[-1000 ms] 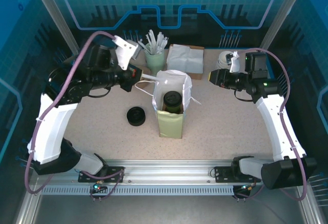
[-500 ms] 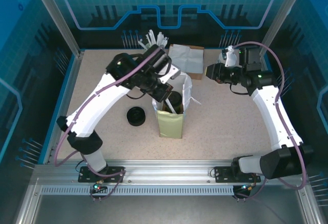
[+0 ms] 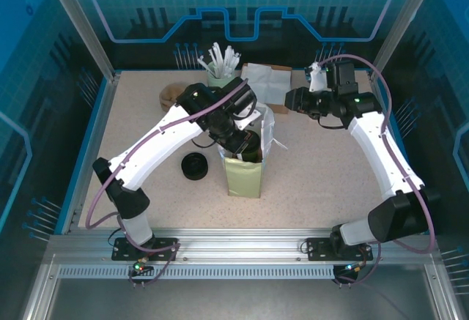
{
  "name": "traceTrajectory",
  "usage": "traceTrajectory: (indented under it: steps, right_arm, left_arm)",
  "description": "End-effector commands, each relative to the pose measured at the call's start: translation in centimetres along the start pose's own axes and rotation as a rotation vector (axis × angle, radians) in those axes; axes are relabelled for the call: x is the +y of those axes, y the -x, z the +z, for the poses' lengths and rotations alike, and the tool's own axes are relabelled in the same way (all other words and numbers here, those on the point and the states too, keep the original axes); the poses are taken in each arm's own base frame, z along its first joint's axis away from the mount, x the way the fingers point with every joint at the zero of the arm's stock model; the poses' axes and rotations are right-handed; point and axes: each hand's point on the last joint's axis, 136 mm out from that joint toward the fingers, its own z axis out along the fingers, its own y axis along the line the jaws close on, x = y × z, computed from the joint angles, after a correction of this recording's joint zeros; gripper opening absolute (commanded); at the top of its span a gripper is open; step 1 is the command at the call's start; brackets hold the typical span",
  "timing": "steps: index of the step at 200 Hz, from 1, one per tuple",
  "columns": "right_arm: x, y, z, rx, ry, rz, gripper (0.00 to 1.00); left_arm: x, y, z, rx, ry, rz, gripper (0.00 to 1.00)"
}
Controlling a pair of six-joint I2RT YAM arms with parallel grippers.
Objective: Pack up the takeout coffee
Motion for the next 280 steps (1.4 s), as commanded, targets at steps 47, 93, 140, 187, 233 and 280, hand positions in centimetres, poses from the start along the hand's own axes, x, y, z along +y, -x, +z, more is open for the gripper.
traceTrajectory:
  steps: [47,93,140,187,233,280]
  right_arm:
    - [1.1,2.7,1.4,-0.073,-0.06,-0.043,0.32]
    - [-1.4,5.1,3.8,-0.147,-0.224,-0.051,0.39]
    - [-3.0,7.0,8.0,-0.152,-0.292,-0.062,0.43]
    - [-4.2,7.9,13.2,-0.101,-0.325,-0.093,0.44]
    - [-6.3,8.1,18.3,-0.063,-0.354,-0.14,0.43]
    - [-9.8,8.0,23.0,0.0,-0.45,-0.136,0.46]
  left_arm:
    - [-0.4,1.6,-5.6,-0.231,-0.013,-0.033,0.58]
    - [1.0,1.5,-8.9,-0.376,0.047,-0.079,0.66]
    - [2.5,0.2,-10.6,-0.479,0.044,-0.16,0.72]
    - [5.1,-1.3,-12.4,-0.62,0.1,-0.288,0.76]
    - [6.1,-3.5,-13.9,-0.719,0.096,-0.339,0.8]
    - [6.6,-5.0,-12.8,-0.688,0.106,-0.364,0.8]
